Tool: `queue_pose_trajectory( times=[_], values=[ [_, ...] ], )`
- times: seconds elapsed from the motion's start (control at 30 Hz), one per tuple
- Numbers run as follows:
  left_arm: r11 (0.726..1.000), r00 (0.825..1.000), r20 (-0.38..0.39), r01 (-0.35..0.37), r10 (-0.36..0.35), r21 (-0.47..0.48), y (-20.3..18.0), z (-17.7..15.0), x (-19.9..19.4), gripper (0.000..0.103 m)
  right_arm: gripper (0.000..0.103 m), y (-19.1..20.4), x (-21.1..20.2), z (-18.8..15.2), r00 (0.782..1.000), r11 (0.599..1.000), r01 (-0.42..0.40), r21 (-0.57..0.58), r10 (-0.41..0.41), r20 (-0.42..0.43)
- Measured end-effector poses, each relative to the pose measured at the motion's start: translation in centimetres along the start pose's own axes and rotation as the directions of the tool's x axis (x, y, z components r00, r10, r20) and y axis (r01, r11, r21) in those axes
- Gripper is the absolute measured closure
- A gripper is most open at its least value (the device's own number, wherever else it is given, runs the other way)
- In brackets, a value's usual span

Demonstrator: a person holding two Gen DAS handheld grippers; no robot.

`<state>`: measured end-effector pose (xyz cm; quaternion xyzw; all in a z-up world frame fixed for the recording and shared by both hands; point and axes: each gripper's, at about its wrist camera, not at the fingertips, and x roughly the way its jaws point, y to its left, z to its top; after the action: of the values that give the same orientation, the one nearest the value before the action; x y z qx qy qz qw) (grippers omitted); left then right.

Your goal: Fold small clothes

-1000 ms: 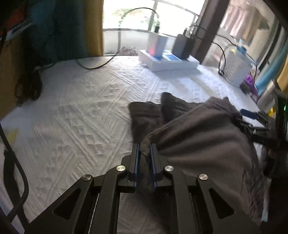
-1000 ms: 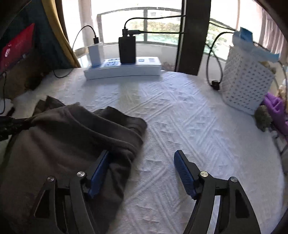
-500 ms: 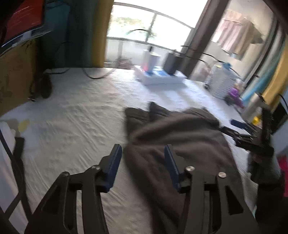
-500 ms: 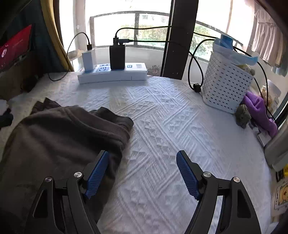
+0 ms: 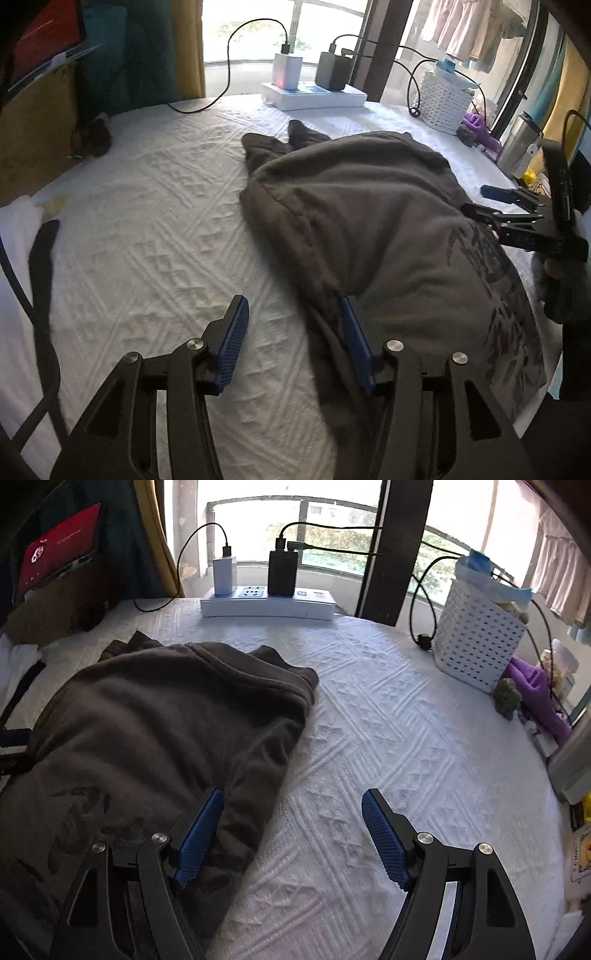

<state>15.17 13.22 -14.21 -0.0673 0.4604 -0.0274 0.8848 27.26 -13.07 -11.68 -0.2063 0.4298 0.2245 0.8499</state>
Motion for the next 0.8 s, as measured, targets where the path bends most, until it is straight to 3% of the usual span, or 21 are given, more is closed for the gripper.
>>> queue_pose_trajectory(
  times=[0.1,0.23,0.3,0.43,0.8],
  values=[
    [1.0,1.0,0.005,0.014,-0.014,-0.026,0.5,0.0,-0.5,0.05,0.025,-0.2,-0.6,-0.4,1.0,1.0,0.02,0.002,-0.02,0.0],
    [0.998,0.996,0.077,0.051,-0.048,-0.036,0.6,0.5,-1.6,0.049,0.025,-0.8,-1.3,-0.8,1.0,0.999,0.011,0.03,-0.011,0.001],
    [0.995,0.993,0.095,0.077,-0.071,-0.061,0.9,1.1,-1.4,0.039,0.025,-0.8,-1.9,-0.9,1.0,0.999,-0.004,0.037,0.003,0.01],
    [0.992,0.993,0.085,0.086,-0.078,-0.09,1.1,2.4,0.2,0.035,0.025,-0.7,-2.5,-0.3,0.999,0.999,-0.027,0.043,0.026,0.033],
    [0.996,0.997,0.033,0.065,-0.063,-0.063,0.6,4.5,3.3,0.031,0.023,-2.1,-1.5,1.5,0.996,0.993,-0.08,0.091,0.076,0.046]
  ],
)
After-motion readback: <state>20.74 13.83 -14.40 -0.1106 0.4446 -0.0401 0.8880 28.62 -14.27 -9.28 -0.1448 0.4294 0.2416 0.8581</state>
